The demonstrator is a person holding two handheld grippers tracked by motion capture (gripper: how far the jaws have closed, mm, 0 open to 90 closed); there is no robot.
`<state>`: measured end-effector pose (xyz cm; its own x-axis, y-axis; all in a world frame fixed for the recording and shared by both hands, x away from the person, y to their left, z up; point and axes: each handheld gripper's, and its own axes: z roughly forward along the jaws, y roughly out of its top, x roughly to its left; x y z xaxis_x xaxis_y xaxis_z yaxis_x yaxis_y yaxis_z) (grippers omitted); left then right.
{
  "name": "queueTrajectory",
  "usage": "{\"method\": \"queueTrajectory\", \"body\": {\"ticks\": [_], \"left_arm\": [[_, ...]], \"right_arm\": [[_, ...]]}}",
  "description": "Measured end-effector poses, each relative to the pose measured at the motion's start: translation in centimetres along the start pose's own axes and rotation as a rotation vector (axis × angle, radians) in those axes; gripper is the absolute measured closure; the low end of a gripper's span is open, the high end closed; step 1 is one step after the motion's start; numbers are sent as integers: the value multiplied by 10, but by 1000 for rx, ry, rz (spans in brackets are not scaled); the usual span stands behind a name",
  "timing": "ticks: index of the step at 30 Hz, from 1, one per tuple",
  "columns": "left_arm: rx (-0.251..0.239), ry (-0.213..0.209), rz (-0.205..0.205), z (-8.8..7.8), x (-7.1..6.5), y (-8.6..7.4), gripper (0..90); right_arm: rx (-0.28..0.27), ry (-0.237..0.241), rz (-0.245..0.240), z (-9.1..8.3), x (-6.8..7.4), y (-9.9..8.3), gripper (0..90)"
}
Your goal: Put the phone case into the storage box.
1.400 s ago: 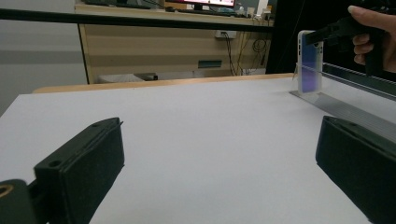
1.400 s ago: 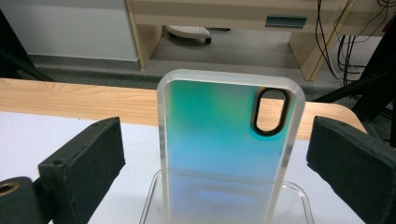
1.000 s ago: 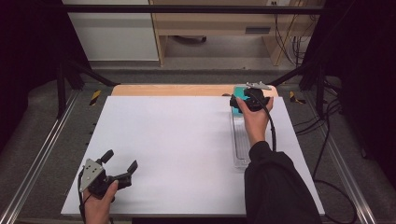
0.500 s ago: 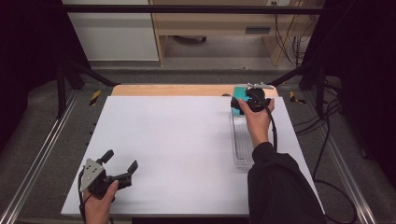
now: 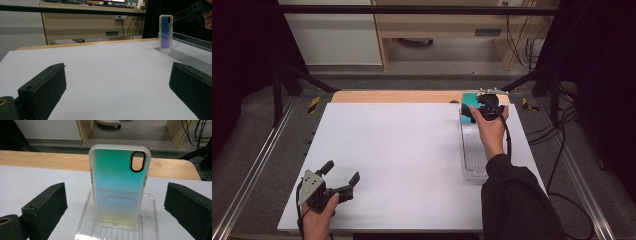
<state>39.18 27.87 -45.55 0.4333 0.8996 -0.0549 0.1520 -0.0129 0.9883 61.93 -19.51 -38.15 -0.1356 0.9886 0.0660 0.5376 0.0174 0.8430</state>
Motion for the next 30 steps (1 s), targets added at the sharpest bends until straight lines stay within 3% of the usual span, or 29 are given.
{"method": "queueTrajectory", "body": {"ticks": [14,30], "left_arm": [[7,-2,6,1,0,0,6],[12,-10,8,2,-2,-1,6]], "right_arm": [[18,18,-3,-12,0,3,48],[26,70,-21,-30,6,6,46]]}}
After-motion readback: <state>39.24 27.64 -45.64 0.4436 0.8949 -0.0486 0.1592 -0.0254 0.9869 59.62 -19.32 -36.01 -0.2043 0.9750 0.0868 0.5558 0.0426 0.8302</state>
